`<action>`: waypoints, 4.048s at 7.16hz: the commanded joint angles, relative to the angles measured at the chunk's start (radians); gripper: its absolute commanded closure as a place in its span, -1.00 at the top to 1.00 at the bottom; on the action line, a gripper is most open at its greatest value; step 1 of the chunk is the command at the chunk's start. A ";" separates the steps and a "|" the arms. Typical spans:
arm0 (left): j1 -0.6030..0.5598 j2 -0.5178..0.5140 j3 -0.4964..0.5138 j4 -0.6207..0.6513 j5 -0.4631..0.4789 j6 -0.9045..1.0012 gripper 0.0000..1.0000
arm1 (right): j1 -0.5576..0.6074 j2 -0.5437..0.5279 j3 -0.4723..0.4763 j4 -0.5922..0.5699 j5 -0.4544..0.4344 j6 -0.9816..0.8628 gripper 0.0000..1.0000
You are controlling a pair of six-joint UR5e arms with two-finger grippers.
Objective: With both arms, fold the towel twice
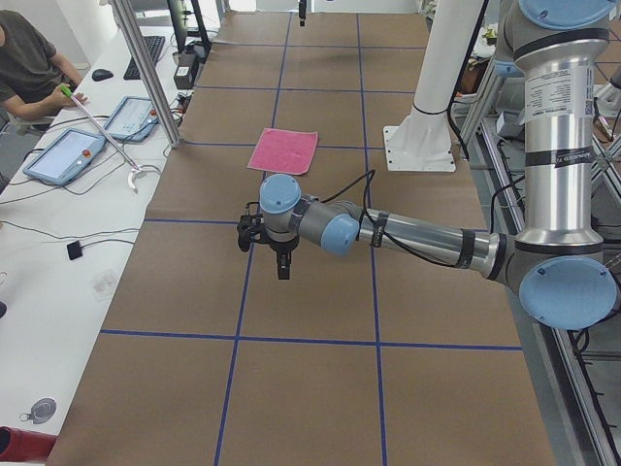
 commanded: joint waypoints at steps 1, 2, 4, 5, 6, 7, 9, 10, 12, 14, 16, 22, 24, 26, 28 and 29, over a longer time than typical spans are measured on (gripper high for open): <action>0.073 -0.064 0.004 -0.066 0.003 -0.175 1.00 | -0.100 0.006 0.039 0.109 -0.010 0.240 0.99; 0.113 -0.103 0.006 -0.066 0.003 -0.256 1.00 | -0.146 0.047 0.042 0.143 -0.019 0.386 0.99; 0.199 -0.181 0.018 -0.066 0.007 -0.372 1.00 | -0.296 0.136 0.093 0.145 -0.088 0.728 0.98; 0.220 -0.209 0.027 -0.066 0.032 -0.401 1.00 | -0.387 0.211 0.100 0.145 -0.166 0.907 0.97; 0.239 -0.238 0.042 -0.068 0.036 -0.433 1.00 | -0.475 0.288 0.100 0.145 -0.243 1.105 0.96; 0.248 -0.275 0.062 -0.068 0.036 -0.472 1.00 | -0.550 0.340 0.103 0.144 -0.303 1.246 0.96; 0.309 -0.325 0.070 -0.068 0.110 -0.544 1.00 | -0.774 0.437 0.091 0.128 -0.544 1.434 0.84; 0.340 -0.344 0.081 -0.068 0.134 -0.565 1.00 | -0.831 0.478 0.068 0.115 -0.605 1.482 0.79; 0.377 -0.378 0.098 -0.068 0.168 -0.610 1.00 | -0.871 0.538 -0.003 0.114 -0.670 1.531 0.72; 0.385 -0.379 0.098 -0.068 0.168 -0.612 1.00 | -0.875 0.610 -0.107 0.116 -0.687 1.565 0.58; 0.400 -0.385 0.098 -0.068 0.190 -0.615 1.00 | -0.873 0.631 -0.158 0.124 -0.702 1.585 0.55; 0.428 -0.398 0.099 -0.069 0.219 -0.648 1.00 | -0.902 0.629 -0.184 0.124 -0.702 1.625 0.10; 0.429 -0.398 0.099 -0.069 0.219 -0.650 1.00 | -0.902 0.635 -0.187 0.124 -0.702 1.636 -0.43; 0.441 -0.410 0.107 -0.069 0.224 -0.668 1.00 | -0.902 0.640 -0.182 0.124 -0.702 1.640 -1.00; 0.527 -0.480 0.128 -0.066 0.350 -0.797 1.00 | -0.896 0.638 -0.166 0.122 -0.701 1.633 -1.00; 0.590 -0.516 0.147 -0.066 0.421 -0.840 0.99 | -0.876 0.634 -0.150 0.116 -0.685 1.630 -1.00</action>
